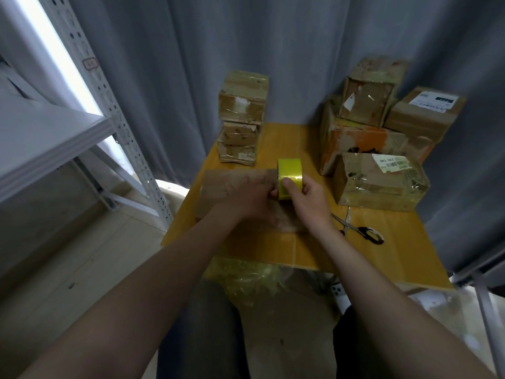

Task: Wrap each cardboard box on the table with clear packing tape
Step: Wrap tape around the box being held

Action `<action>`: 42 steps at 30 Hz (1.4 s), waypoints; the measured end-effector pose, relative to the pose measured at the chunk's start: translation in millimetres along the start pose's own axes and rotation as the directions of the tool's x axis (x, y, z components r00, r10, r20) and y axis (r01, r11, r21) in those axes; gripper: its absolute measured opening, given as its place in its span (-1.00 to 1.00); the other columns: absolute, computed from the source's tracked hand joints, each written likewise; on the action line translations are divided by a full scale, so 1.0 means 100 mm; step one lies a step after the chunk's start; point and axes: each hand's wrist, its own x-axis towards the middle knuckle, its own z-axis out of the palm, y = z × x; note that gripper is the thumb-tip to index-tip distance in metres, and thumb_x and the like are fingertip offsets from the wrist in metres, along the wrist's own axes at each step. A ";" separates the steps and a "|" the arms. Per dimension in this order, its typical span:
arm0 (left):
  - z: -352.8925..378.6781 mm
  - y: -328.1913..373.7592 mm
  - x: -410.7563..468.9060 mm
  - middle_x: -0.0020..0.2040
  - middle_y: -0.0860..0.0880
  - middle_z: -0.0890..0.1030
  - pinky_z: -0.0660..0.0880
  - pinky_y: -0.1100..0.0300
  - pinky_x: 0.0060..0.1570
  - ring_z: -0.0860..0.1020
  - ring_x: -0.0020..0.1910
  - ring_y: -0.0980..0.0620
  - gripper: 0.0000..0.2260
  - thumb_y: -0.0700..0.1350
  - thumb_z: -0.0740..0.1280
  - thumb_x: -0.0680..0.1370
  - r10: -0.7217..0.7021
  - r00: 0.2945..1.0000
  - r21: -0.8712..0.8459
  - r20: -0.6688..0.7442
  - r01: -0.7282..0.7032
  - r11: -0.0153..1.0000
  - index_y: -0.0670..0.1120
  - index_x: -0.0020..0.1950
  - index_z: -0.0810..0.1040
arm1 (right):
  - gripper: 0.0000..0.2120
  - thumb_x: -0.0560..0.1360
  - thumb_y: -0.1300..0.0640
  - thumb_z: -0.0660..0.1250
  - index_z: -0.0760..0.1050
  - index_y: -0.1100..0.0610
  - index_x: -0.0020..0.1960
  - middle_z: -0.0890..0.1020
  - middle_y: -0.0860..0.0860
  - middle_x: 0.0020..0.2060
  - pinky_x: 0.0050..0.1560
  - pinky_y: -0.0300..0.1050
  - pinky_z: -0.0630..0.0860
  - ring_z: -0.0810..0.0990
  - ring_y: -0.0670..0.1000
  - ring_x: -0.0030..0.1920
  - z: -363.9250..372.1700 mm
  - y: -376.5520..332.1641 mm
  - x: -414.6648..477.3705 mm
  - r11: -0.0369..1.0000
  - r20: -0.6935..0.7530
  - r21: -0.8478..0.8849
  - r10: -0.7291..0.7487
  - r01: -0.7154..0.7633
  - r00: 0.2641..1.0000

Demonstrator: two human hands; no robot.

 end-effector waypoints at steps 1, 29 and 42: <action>0.01 -0.02 0.01 0.66 0.04 0.11 -0.11 -0.54 0.41 -0.12 0.63 -0.29 -0.04 0.23 0.58 0.31 -0.001 1.000 -0.002 -0.009 0.001 1.000 0.19 0.61 0.18 | -0.87 0.67 0.08 0.32 0.61 0.01 -0.03 0.71 -0.25 -0.31 -0.22 -0.41 0.45 0.65 -0.28 -0.23 0.00 -0.03 -0.01 1.000 -0.003 -0.003 -0.001 0.001 1.000; -0.04 0.12 -0.13 0.68 0.01 -0.10 -0.03 -0.55 0.43 -0.11 0.63 -0.31 -0.06 0.16 0.51 0.44 -0.008 0.999 0.152 0.052 0.000 0.988 0.05 0.66 0.05 | -0.73 0.68 0.07 0.30 0.66 0.25 0.05 0.76 0.21 -0.15 0.01 0.14 0.67 0.75 0.21 -0.10 -0.10 -0.11 -0.88 0.875 0.194 0.221 0.393 -0.430 0.899; -0.04 0.12 -0.21 0.68 0.00 -0.08 0.02 -0.50 0.46 -0.09 0.63 -0.30 0.00 0.23 0.53 0.38 0.040 0.999 0.149 0.030 -0.044 0.988 0.04 0.66 0.06 | -0.74 0.66 0.04 0.33 0.59 0.26 0.11 0.75 0.26 -0.14 0.00 0.12 0.66 0.73 0.22 -0.13 -0.06 -0.06 -1.05 0.828 0.196 0.275 0.449 -0.489 0.872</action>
